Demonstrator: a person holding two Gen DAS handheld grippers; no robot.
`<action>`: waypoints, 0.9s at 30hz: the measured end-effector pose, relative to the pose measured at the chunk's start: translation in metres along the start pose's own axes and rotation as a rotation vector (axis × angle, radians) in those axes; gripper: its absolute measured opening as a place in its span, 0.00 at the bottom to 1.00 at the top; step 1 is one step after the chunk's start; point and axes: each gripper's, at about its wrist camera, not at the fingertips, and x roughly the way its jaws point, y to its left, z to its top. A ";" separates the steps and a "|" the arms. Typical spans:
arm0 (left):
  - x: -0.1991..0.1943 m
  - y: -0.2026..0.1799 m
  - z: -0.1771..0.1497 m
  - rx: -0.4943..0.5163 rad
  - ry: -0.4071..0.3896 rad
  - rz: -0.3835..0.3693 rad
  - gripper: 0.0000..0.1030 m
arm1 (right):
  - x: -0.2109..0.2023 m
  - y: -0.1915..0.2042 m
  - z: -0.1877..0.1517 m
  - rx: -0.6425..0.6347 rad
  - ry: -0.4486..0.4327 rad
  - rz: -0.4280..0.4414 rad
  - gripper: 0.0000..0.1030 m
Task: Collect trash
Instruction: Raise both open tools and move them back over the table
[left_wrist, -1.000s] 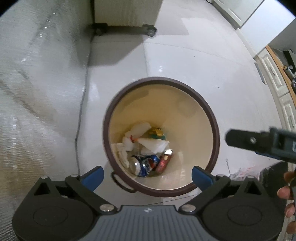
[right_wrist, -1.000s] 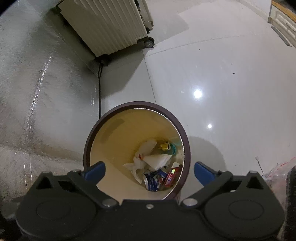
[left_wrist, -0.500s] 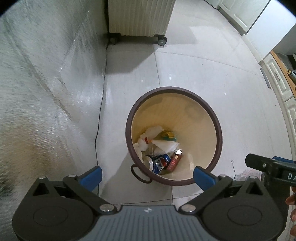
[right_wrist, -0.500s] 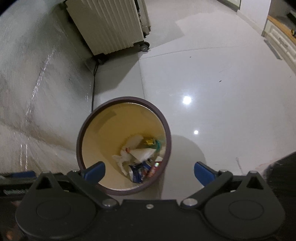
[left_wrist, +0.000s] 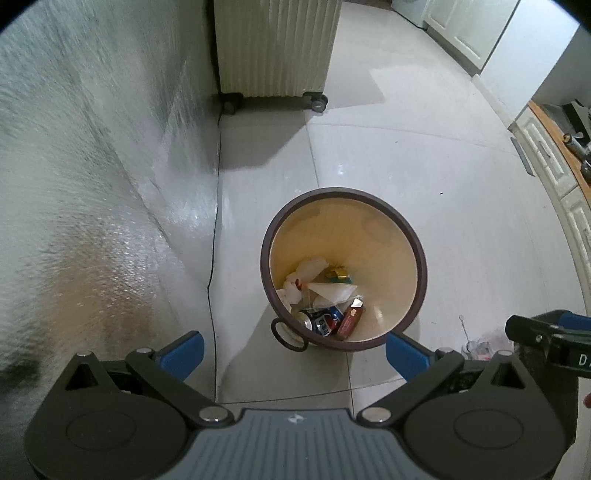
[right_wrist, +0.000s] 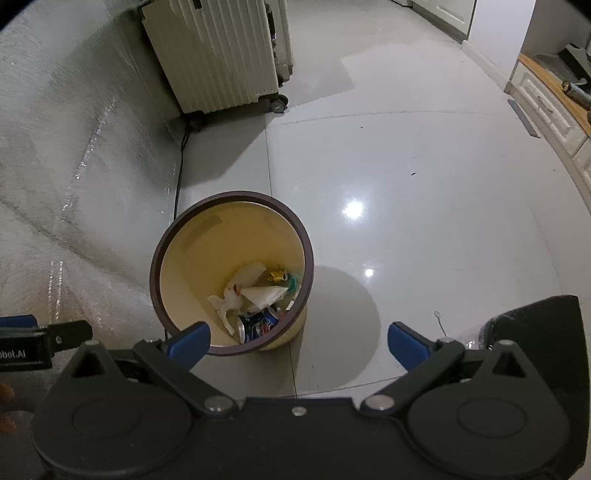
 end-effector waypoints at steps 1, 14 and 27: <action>-0.006 0.000 -0.002 0.002 -0.008 0.001 1.00 | -0.005 0.000 -0.002 -0.003 -0.007 -0.005 1.00; -0.089 -0.010 -0.013 0.042 -0.111 -0.038 1.00 | -0.083 -0.002 -0.017 0.015 -0.093 0.002 1.00; -0.196 -0.029 -0.027 0.105 -0.303 -0.119 1.00 | -0.186 -0.002 -0.030 -0.002 -0.255 0.006 1.00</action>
